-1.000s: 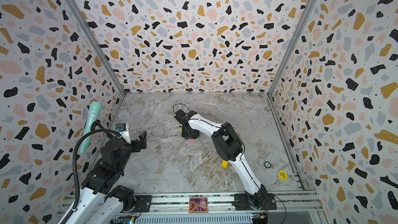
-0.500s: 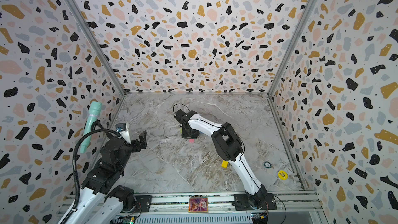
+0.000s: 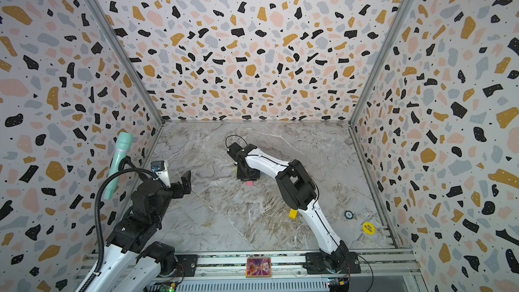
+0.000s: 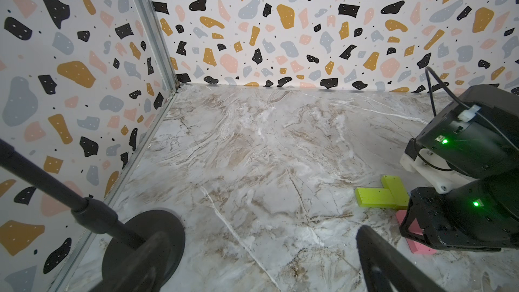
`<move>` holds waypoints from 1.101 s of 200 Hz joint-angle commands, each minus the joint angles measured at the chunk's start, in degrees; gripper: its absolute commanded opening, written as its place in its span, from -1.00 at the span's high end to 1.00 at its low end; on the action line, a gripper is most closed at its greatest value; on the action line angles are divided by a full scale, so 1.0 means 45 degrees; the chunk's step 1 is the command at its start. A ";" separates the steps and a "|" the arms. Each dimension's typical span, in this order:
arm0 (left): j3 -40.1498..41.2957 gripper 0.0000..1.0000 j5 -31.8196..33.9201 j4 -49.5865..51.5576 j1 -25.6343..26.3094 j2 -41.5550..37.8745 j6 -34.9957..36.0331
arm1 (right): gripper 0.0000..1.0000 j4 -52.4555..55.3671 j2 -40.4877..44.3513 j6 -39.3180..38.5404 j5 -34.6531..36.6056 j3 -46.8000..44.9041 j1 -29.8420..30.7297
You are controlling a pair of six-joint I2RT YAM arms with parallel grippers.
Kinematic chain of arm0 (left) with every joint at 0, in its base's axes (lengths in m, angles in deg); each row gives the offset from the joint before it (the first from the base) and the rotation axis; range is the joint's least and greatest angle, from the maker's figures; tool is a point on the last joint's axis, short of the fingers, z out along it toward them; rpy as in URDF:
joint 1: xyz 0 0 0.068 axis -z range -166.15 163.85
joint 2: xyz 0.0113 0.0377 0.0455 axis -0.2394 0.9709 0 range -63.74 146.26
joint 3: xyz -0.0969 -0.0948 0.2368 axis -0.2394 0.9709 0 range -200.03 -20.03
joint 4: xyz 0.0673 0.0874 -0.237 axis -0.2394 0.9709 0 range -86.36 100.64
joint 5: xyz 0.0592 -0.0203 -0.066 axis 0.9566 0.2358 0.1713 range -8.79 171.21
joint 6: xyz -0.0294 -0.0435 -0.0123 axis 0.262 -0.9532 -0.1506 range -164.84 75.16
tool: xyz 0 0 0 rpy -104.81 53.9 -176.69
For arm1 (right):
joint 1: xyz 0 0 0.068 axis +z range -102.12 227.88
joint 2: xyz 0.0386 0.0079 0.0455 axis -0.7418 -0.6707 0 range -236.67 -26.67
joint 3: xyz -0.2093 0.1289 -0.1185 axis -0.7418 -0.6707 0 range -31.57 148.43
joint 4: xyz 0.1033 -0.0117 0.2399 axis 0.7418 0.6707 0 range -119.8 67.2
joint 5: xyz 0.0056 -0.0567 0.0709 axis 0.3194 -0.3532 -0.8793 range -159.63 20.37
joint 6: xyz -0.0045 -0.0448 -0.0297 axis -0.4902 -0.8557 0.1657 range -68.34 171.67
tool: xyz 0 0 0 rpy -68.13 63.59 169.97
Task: Assemble the letter t with building blocks
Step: Assemble the building block at the center of the board.
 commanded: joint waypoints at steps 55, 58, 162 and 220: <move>-0.0001 -0.99 -0.0009 -0.0602 0.0076 -0.0084 0.0112 | 0.66 0.0153 -0.0908 -0.0008 0.0603 -0.0173 -0.0333; 0.0002 -0.99 -0.0005 -0.0611 0.0077 -0.0087 0.0113 | 0.66 0.0153 -0.0903 -0.0007 0.0578 -0.0173 -0.0329; 0.0009 -0.99 -0.0043 -0.0612 0.0077 -0.0085 0.0108 | 0.50 0.0254 -0.0712 0.0020 0.0644 -0.0203 -0.0329; 0.0014 -0.99 -0.0061 -0.0632 0.0075 -0.0065 0.0110 | 0.41 0.0285 -0.0635 0.0071 0.0680 -0.0221 -0.0309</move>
